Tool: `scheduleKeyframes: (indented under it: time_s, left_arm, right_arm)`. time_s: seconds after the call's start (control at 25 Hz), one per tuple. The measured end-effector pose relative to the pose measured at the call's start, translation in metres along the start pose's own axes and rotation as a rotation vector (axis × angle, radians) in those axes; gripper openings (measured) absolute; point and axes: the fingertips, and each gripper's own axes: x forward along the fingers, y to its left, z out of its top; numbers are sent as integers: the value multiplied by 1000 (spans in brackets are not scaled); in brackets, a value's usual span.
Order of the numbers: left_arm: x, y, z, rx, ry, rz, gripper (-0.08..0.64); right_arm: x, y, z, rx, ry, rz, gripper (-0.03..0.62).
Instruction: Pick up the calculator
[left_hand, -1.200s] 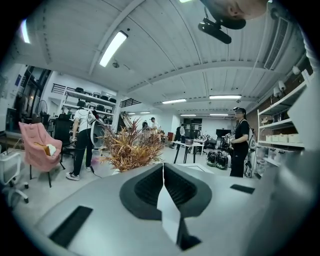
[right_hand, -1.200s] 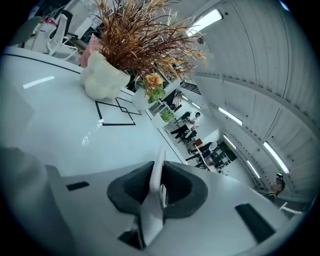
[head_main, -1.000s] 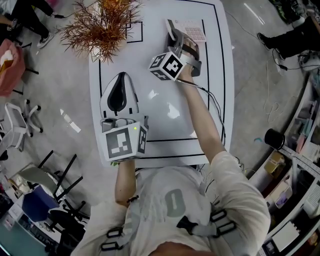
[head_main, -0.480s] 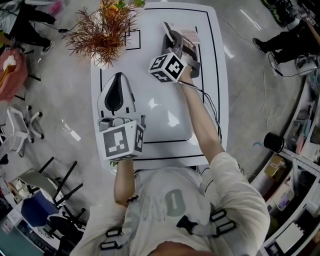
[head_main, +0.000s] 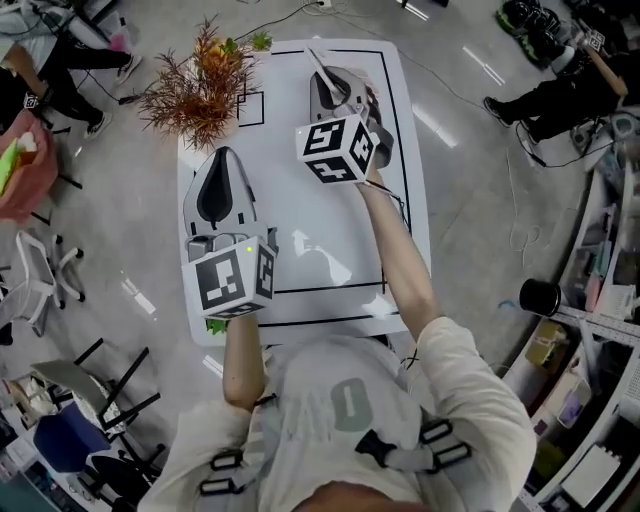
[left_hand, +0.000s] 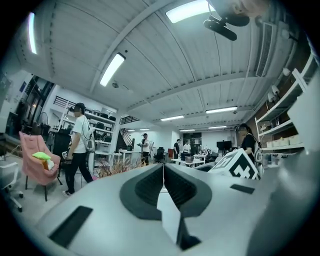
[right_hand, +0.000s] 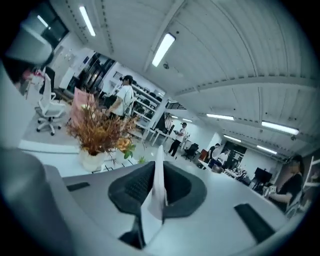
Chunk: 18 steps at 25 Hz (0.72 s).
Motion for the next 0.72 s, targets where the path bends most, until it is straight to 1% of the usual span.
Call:
scheduleKeyframes:
  time_s: [0.08, 0.16, 0.28, 0.36, 0.56, 0.72]
  left_arm:
    - [-3, -8, 8, 1, -18, 1, 21]
    - [-5, -18, 15, 5, -34, 0, 21]
    - [-9, -33, 25, 11, -55, 5, 21]
    - [-14, -43, 29, 13, -63, 11, 21]
    - [-19, -70, 36, 34, -76, 7, 21]
    - [-25, -93, 40, 71, -89, -5, 21]
  right_arm:
    - [-22, -13, 15, 73, -48, 17, 52]
    - [-44, -26, 29, 125, -101, 26, 52]
    - [-78, -44, 49, 172, -201, 37, 52]
    - [-101, -54, 57, 201, -248, 43, 52]
    - [-153, -78, 63, 316, -344, 78, 52]
    - [-189, -93, 56, 402, -418, 96, 52]
